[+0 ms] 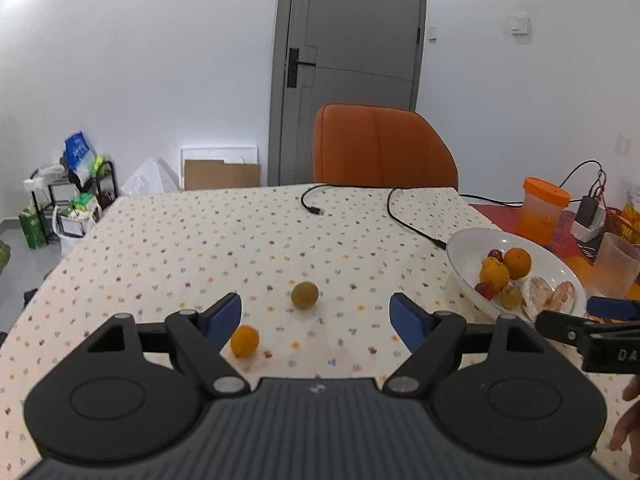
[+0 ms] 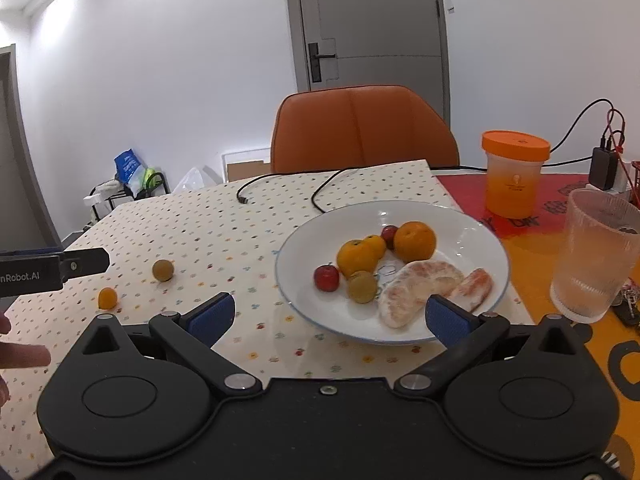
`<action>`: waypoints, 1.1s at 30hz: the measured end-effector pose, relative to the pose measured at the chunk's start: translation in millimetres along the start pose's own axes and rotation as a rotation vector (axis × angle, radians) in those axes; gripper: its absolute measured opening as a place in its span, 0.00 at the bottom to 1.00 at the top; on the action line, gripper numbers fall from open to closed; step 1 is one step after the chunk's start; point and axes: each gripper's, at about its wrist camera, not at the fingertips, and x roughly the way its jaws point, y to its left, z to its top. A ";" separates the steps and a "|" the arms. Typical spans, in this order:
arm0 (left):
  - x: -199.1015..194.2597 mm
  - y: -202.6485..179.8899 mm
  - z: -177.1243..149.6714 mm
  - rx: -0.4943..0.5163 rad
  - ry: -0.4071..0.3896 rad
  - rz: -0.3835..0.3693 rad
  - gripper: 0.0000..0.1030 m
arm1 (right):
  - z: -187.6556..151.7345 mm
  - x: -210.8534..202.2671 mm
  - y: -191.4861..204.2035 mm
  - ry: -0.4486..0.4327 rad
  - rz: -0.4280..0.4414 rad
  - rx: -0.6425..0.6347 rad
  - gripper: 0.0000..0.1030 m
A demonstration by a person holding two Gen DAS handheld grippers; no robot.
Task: Organize fruits
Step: 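Move both open tools back toward the small orange and brown fruit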
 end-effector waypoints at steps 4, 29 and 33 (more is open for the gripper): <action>-2.8 8.6 -4.4 -0.012 0.014 -0.002 0.78 | -0.1 1.2 10.3 0.016 0.008 -0.006 1.00; 11.1 43.9 -23.3 -0.062 0.091 0.064 0.77 | -4.9 22.4 51.3 0.054 0.058 -0.051 1.00; 17.0 45.4 -25.8 -0.071 0.090 0.058 0.77 | -4.6 29.8 53.2 0.063 0.064 -0.052 1.00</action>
